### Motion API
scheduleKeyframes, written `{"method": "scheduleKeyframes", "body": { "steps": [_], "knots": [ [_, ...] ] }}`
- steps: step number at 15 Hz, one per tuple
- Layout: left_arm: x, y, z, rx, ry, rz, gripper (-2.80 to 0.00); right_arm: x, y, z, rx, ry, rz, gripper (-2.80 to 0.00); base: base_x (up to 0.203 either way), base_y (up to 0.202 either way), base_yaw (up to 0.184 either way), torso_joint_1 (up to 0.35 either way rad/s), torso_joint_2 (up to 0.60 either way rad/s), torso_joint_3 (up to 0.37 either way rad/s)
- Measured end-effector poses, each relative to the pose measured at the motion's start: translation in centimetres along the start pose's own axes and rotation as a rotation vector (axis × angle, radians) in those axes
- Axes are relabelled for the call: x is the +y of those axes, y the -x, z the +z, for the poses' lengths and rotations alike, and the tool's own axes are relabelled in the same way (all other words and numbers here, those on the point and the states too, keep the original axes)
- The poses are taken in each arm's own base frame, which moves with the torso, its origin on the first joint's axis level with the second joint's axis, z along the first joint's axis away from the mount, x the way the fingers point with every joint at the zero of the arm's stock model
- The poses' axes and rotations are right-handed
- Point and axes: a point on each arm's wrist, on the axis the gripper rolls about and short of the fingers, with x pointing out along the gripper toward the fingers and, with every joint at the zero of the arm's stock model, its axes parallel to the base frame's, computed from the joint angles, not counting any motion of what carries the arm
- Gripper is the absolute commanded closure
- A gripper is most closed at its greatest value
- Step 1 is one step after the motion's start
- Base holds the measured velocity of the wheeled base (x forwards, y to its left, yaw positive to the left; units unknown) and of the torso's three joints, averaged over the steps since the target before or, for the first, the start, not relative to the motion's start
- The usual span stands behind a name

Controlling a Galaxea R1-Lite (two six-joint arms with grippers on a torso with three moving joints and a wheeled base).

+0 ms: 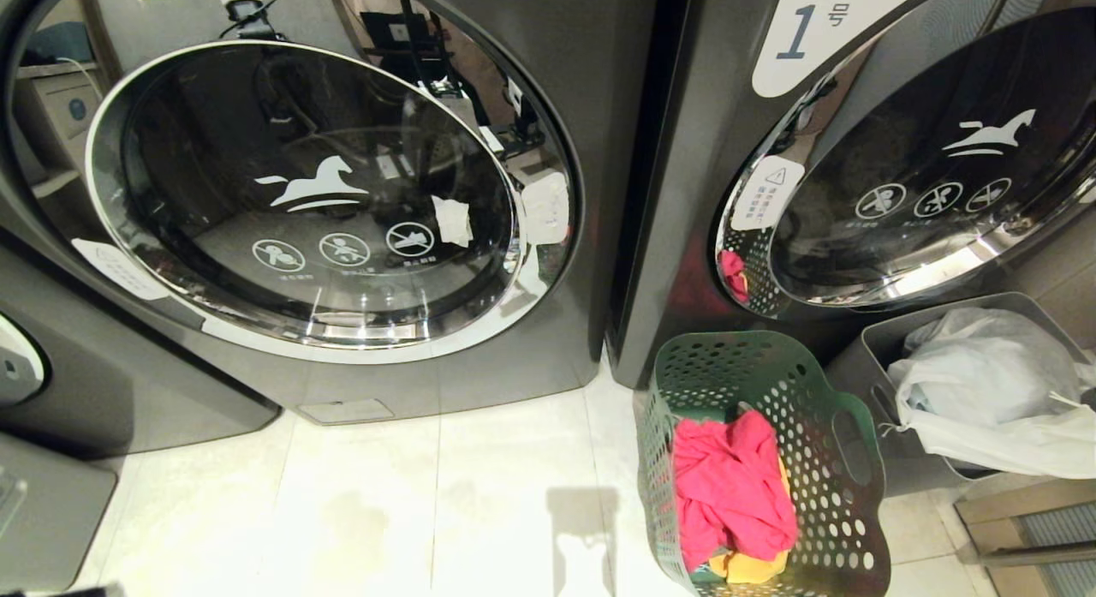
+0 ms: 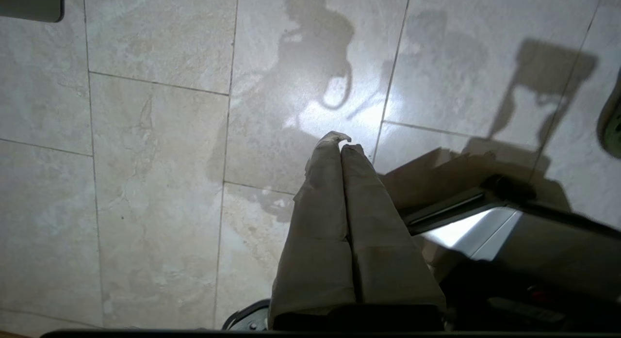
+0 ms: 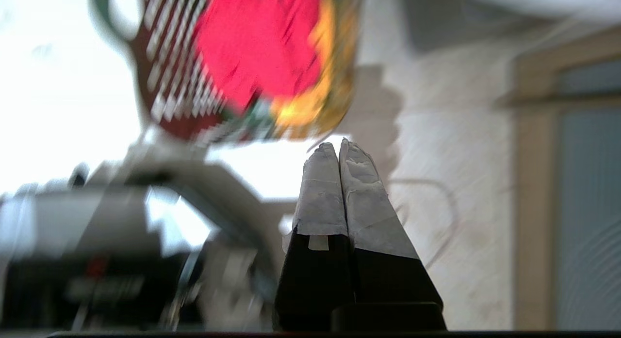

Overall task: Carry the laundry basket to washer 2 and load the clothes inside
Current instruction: Open the lid of the washing machine

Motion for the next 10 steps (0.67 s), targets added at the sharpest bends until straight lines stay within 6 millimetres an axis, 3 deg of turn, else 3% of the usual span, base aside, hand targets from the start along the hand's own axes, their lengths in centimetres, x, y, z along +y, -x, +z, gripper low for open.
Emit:
{"method": "scheduleKeyframes", "body": {
  "steps": [3, 7, 10],
  "knots": [
    [1.5, 0.7, -4.8, -0.060, -0.114, -0.069, 0.00, 0.4, 0.4, -4.1, 0.050, 0.088, 0.061, 0.00, 0.000, 0.000, 0.000, 0.000, 0.00, 0.000],
    [2.5, 2.0, -7.1, -0.224, -0.126, -0.129, 0.00, 0.5, 1.2, -5.6, -0.046, 0.131, 0.033, 0.00, 0.000, 0.000, 0.000, 0.000, 0.00, 0.000],
    [2.7, 2.3, -8.2, -0.281, -0.149, -0.079, 0.00, 0.4, 0.8, -6.7, -0.081, 0.215, -0.023, 0.00, 0.000, 0.000, 0.000, 0.000, 0.00, 0.000]
  ]
}}
